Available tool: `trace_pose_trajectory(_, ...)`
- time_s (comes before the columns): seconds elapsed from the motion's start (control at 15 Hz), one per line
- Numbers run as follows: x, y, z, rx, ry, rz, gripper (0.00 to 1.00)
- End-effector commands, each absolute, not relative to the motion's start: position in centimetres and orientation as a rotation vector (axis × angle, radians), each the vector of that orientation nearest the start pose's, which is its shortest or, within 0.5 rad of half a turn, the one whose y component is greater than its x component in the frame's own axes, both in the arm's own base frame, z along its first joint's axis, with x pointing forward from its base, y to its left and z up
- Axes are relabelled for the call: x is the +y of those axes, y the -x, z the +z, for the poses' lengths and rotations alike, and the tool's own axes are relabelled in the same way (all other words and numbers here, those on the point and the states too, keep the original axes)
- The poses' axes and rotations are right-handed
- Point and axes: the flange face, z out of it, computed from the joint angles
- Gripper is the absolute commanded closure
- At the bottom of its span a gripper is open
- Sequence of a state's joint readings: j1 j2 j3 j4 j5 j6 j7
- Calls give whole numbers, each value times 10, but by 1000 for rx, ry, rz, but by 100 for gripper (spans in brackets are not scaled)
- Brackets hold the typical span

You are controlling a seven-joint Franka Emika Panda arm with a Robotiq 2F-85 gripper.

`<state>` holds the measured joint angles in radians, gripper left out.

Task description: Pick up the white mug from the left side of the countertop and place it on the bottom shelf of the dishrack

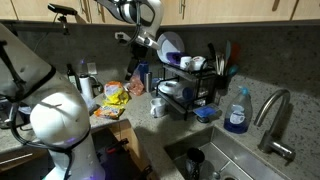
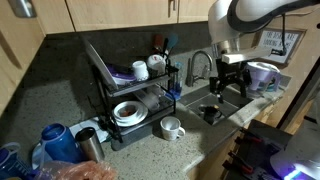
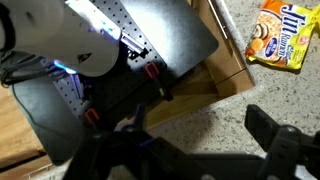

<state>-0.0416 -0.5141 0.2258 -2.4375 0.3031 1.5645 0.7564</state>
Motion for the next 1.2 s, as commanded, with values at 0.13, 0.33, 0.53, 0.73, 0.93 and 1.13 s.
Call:
trace_pose_trajectory(0.13, 101, -342, 404, 1386, 2609, 611, 0)
trace_pose_trajectory(0.33, 104, -344, 374, 1495, 2495, 541, 0)
trace_pose_trajectory(0.53, 116, -343, 349, 1545, 2441, 483, 0)
trace_pose_trajectory(0.73, 134, -342, 335, 1601, 2409, 420, 0)
trace_pose_trajectory(0.93, 150, -345, 327, 1632, 2424, 384, 0)
trace_pose_trajectory(1.13, 148, -342, 326, 1603, 2448, 408, 0)
